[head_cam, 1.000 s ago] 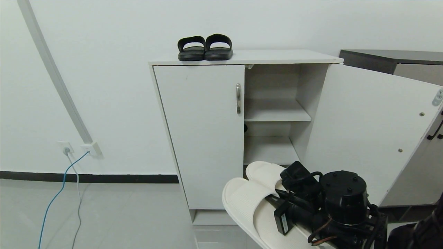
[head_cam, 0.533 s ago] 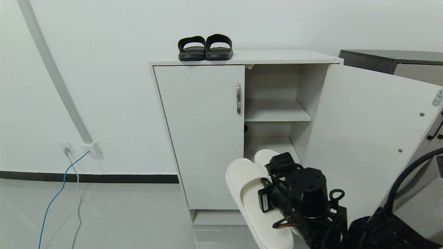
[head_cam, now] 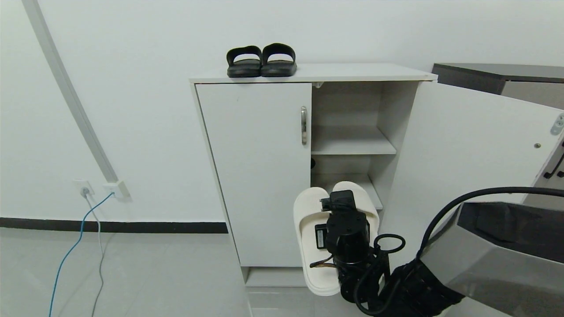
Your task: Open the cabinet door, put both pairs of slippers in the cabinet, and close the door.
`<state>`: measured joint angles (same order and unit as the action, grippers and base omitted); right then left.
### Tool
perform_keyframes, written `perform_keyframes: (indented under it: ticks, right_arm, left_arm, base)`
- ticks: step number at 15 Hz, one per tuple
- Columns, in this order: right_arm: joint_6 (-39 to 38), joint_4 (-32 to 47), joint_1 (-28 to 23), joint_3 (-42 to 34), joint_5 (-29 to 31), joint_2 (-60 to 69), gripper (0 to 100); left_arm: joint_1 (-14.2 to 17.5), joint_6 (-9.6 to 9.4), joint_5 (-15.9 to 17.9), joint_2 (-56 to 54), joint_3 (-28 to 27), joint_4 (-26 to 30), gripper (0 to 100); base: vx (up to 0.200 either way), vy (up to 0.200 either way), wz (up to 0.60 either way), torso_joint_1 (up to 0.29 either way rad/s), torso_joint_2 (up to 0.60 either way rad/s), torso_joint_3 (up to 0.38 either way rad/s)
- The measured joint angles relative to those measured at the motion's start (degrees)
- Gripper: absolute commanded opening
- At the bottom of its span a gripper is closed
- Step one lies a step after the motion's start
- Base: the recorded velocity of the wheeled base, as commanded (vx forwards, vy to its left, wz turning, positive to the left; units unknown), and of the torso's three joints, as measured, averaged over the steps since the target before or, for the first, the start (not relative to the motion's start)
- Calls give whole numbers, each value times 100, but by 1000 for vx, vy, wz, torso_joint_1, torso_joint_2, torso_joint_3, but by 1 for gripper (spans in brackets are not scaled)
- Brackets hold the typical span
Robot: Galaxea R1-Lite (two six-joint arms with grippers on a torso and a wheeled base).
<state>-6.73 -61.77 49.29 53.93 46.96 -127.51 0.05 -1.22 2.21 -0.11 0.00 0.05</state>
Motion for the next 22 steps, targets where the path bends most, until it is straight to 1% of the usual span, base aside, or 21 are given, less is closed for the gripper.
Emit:
perform_keyframes:
  ticks: [3, 7, 11, 17, 20, 22]
  right_arm:
    - [-33, 2, -157, 69, 1, -149, 0]
    - [-46, -6, -243, 116, 9, -276, 0]
    - [-51, -6, -244, 117, -2, -352, 0]
    - [-49, -20, -430, 83, 1, -484, 0]
    - [-35, -338, -441, 72, -7, -611, 0]
    - [-30, -356, -483, 65, 0, -661, 0]
  left_arm:
    - [5, -1, -2, 1, 0, -2, 0]
    - [0, 43, -18, 0, 0, 5, 0]
    - [0, 44, -21, 0, 0, -2, 0]
    - [0, 44, -21, 0, 0, -2, 0]
    - [0, 44, -21, 0, 0, -5, 0]
    - [5, 43, -18, 1, 0, -2, 0]
  base:
    - [0, -200, 0, -2, 1, 1]
    - [0, 0, 0, 0, 0, 0]
    - [0, 0, 0, 0, 0, 0]
    - [0, 0, 0, 0, 0, 0]
    - [0, 0, 0, 0, 0, 0]
    - [0, 0, 0, 0, 0, 0]
